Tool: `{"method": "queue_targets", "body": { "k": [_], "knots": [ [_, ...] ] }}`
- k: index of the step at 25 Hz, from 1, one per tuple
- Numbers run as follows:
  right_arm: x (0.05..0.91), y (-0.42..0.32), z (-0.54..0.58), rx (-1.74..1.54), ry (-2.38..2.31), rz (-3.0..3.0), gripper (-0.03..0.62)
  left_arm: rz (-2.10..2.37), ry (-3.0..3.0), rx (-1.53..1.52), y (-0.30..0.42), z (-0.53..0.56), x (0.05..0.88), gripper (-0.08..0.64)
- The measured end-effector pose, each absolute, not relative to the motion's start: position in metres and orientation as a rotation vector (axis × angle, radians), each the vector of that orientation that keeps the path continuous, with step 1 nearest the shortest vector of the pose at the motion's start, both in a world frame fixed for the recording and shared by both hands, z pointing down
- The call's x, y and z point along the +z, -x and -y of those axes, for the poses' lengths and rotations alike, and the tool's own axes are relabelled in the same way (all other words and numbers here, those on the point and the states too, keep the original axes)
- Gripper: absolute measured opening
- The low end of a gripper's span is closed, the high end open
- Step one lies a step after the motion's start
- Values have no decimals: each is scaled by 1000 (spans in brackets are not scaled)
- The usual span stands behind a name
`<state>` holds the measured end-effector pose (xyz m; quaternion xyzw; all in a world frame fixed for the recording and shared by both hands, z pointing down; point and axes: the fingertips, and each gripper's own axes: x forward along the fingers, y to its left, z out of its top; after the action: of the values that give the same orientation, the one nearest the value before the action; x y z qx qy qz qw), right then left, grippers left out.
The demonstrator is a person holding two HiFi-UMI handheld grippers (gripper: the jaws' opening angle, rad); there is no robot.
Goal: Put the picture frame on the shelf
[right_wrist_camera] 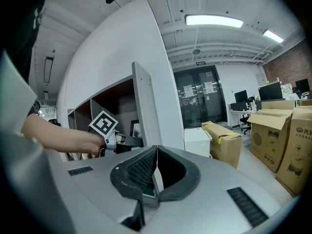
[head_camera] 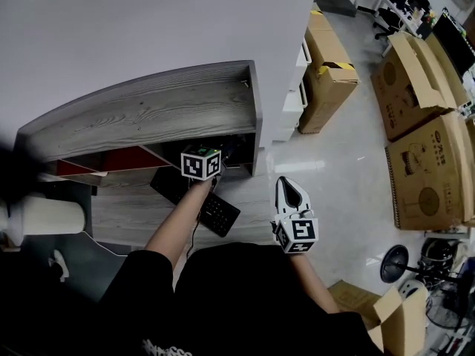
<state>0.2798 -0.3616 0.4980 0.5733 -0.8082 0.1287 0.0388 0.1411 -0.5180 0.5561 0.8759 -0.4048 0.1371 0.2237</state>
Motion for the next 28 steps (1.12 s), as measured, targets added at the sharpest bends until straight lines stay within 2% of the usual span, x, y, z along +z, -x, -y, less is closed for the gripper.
{"method": "queue_targets", "body": {
  "k": [3,6,20,28],
  "knots": [
    [499,-282,359,394,-1754,2479,14,1186,-2414,410,-136,525,557,305],
    [500,-286,357,389,-1752,2478,14,1223,-2425,436,-135,527,556,319],
    [500,-284,342,386,-1737,2482,14,1280,-2435,350,-128,515,540,333],
    [494,-272,324,364,-1763,2459,14,1231,-2530,222,-113,450,510,333]
  ]
}}
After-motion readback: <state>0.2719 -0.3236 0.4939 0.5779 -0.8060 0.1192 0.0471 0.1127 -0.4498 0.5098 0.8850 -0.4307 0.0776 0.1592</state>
